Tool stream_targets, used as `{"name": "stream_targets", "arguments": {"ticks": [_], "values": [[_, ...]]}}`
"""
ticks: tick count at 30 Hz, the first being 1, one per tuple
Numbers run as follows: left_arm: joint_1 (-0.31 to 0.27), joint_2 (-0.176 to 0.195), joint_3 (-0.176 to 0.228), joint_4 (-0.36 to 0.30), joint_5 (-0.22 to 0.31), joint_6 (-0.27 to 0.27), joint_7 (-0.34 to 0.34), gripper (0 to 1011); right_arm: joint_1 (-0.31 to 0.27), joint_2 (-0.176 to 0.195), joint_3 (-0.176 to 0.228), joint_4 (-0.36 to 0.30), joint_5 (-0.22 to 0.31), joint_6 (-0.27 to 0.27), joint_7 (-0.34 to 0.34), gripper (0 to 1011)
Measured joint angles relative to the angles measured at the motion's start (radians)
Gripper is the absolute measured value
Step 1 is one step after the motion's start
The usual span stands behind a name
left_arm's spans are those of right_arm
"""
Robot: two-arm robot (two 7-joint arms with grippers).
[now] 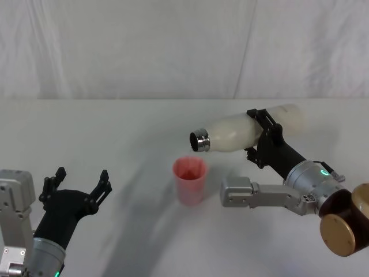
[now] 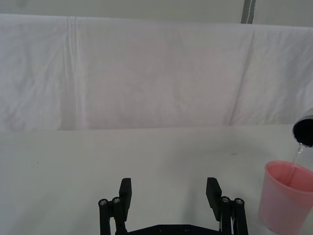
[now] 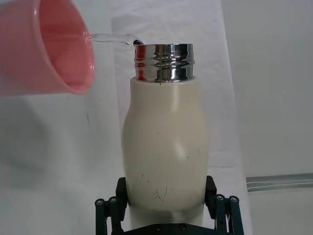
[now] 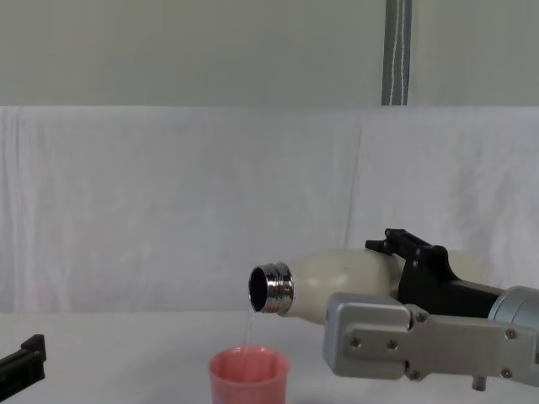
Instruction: Grasp the thermos with one hand and pour water into the cup lid.
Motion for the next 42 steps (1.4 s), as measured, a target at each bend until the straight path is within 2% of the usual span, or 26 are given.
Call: {"name": "stream_targets", "arguments": {"ticks": [16,29,37,42], "values": [[0.000,0.000,0.000,0.000,0.000,0.000,0.000,1001,-0.025,-0.016,0.037,-0.042,0.069,0.000,0.025,950],[0.000,0.000,0.000,0.000,0.000,0.000,0.000,1001,-0.055,-0.051,0.110,-0.074,0.175,-0.015,0.015,950],[0.000,0.000,0.000,0.000,0.000,0.000,0.000,1001,-0.076,-0.081,0.162,-0.080,0.271,-0.041,0.021,950],[0.000,0.000,0.000,0.000,0.000,0.000,0.000,1001,-0.085,-0.094,0.184,-0.082,0.309,-0.051,0.023,950]]}}
